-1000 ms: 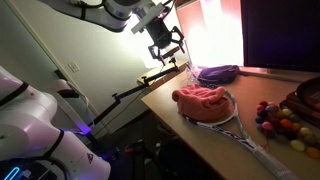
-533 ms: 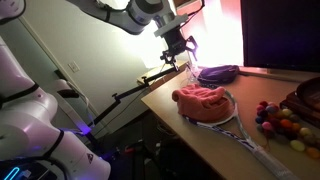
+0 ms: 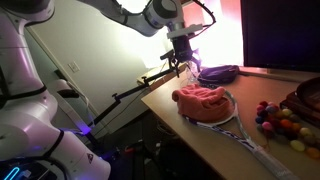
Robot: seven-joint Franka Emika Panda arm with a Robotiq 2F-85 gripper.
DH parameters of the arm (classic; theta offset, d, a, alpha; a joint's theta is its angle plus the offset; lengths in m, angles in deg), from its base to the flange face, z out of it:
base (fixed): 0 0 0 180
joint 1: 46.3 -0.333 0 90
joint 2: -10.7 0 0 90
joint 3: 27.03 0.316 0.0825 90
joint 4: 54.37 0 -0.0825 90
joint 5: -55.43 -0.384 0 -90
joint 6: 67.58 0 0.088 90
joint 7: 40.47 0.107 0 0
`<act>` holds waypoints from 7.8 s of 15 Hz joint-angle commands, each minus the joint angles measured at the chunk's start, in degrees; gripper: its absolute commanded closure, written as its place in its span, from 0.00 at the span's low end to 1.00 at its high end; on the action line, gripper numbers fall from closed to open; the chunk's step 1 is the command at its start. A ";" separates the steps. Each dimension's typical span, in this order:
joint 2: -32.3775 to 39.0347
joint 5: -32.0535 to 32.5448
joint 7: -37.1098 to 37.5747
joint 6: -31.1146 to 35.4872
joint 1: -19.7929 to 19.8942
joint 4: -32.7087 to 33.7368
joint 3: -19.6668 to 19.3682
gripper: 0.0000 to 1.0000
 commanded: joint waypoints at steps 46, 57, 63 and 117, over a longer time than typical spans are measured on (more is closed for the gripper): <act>0.55 -10.80 38.77 13.17 2.31 -7.73 -2.11 0.00; 1.42 -7.19 38.63 16.55 1.86 -14.62 -2.63 0.00; 4.45 -4.17 36.81 15.33 1.61 -12.25 -2.43 0.00; 1.18 21.01 36.56 4.61 -7.01 31.97 -0.53 0.96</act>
